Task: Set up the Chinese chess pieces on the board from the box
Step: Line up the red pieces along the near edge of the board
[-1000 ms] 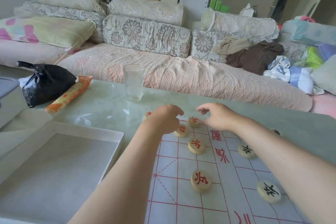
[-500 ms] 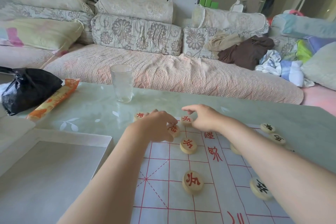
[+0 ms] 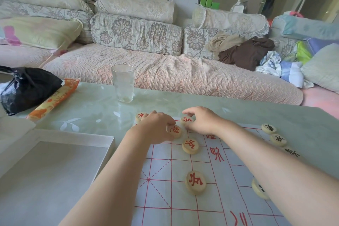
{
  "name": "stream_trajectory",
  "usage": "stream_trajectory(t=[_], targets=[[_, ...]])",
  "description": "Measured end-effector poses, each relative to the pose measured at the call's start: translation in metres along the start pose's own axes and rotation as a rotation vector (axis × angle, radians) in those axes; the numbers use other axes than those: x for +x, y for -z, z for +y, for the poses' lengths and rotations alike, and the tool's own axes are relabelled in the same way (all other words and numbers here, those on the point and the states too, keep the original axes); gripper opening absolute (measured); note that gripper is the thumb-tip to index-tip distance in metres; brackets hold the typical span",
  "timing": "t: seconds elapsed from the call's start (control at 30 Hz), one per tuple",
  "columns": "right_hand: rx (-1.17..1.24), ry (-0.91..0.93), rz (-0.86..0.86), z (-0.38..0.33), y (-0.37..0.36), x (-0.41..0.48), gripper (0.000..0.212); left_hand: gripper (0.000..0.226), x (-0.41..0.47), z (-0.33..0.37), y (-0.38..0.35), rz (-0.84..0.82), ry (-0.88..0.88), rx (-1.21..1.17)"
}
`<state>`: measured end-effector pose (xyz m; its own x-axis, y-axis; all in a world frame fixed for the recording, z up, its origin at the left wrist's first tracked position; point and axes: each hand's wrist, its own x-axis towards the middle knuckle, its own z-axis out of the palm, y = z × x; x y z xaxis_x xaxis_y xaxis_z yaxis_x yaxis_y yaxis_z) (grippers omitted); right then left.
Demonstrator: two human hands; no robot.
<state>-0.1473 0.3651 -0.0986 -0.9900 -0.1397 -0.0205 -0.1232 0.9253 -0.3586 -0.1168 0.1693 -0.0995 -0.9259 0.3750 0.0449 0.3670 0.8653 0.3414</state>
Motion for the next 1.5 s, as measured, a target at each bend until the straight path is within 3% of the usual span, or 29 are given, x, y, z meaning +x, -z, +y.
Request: stream_trajectory(t=[0.4,0.5,0.6,0.77,0.93,1.13,1.3,1.5], targets=[[0.03,-0.002,0.047,-0.002,0.002,-0.01,0.06,0.059,0.003,-0.005,-0.004,0.028,0.018,0.012],[0.105,-0.002,0.144,-0.006,0.01,-0.03,0.043,0.06,0.001,0.0,0.001,0.074,-0.009,0.022],[0.146,-0.05,0.086,-0.011,0.016,-0.059,0.024,0.044,-0.005,0.008,0.005,0.167,-0.079,-0.029],[-0.038,-0.131,-0.038,-0.018,0.006,-0.097,0.053,0.025,-0.025,0.022,0.003,0.063,-0.124,-0.107],[-0.009,-0.058,-0.031,-0.02,0.003,-0.105,0.041,0.033,-0.043,0.025,-0.008,-0.038,-0.107,-0.114],[0.018,-0.026,-0.062,-0.015,0.0,-0.105,0.053,0.045,-0.043,0.026,-0.014,-0.022,-0.037,-0.172],[0.017,-0.003,-0.01,-0.012,-0.007,-0.099,0.037,0.043,-0.038,0.033,-0.017,-0.019,-0.016,-0.148],[0.009,0.004,-0.02,-0.011,-0.004,-0.101,0.048,0.044,-0.034,0.036,-0.016,-0.027,0.021,-0.125]])
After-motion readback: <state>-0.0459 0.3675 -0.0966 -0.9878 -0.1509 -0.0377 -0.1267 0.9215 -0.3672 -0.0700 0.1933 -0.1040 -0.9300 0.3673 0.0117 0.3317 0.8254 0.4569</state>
